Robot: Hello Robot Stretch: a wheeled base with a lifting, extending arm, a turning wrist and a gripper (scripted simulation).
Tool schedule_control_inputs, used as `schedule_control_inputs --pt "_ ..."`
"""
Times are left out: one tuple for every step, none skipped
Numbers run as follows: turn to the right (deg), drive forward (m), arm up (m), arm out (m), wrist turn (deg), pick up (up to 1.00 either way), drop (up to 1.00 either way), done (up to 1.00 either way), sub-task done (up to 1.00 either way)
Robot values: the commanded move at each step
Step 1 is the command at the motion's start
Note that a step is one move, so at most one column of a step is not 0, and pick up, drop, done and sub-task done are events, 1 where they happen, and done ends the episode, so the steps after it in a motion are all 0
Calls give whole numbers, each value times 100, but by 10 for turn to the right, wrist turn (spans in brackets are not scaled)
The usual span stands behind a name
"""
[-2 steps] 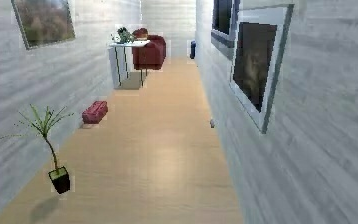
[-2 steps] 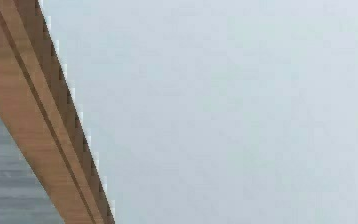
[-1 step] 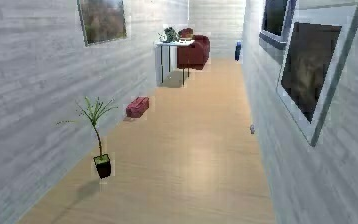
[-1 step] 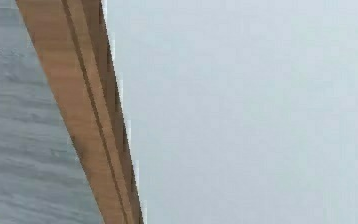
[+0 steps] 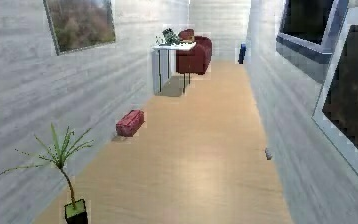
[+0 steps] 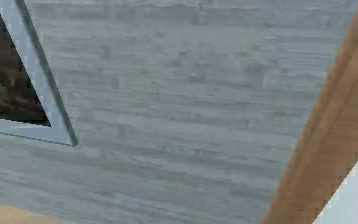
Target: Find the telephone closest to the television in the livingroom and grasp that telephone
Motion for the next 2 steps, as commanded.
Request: schedule_control_inputs --pt "330 0 0 0 0 0 0 0 0" --pt "0 65 0 0 0 0 0 0 0"
